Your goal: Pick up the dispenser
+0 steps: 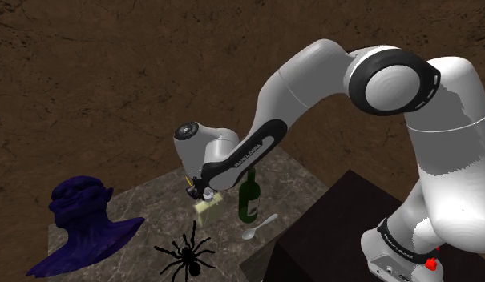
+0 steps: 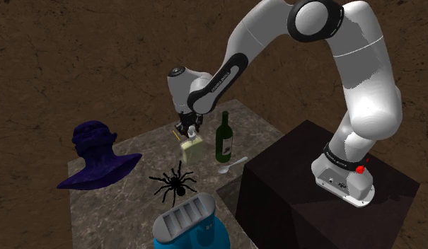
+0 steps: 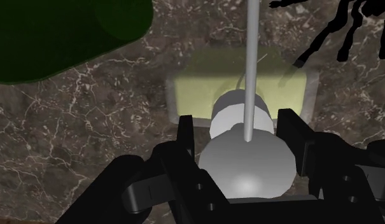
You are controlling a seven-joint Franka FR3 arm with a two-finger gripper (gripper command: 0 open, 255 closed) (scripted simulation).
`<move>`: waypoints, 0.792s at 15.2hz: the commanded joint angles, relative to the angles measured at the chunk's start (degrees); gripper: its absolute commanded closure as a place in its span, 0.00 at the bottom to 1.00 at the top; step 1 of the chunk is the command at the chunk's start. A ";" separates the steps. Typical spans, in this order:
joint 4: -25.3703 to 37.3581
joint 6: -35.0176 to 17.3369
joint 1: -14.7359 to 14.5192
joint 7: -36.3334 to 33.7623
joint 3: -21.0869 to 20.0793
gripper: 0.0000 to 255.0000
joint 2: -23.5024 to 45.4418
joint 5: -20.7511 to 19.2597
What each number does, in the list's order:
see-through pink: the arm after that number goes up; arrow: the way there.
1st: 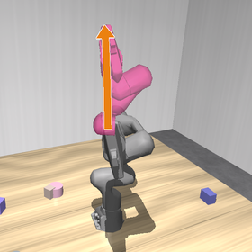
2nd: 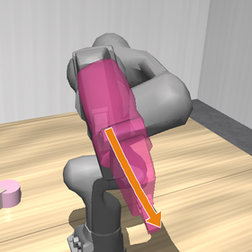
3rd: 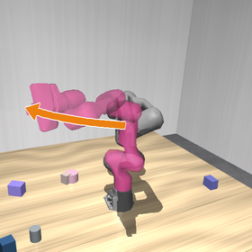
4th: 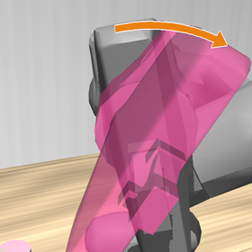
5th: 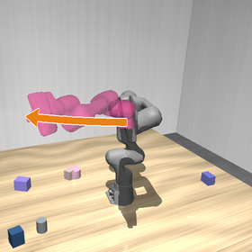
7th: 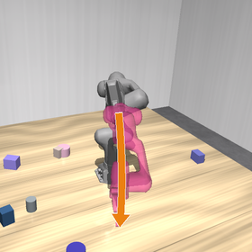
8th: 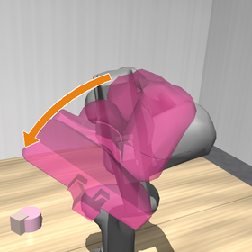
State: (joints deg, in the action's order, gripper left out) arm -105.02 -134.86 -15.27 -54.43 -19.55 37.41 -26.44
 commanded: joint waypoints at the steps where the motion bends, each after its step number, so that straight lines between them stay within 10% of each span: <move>1: -0.10 0.95 0.25 0.38 -0.45 1.00 -1.10 0.55; 12: -0.36 5.88 1.66 2.61 -2.51 1.00 -6.62 3.47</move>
State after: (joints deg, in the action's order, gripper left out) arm -105.21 -129.17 -13.74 -51.95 -21.95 31.18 -23.14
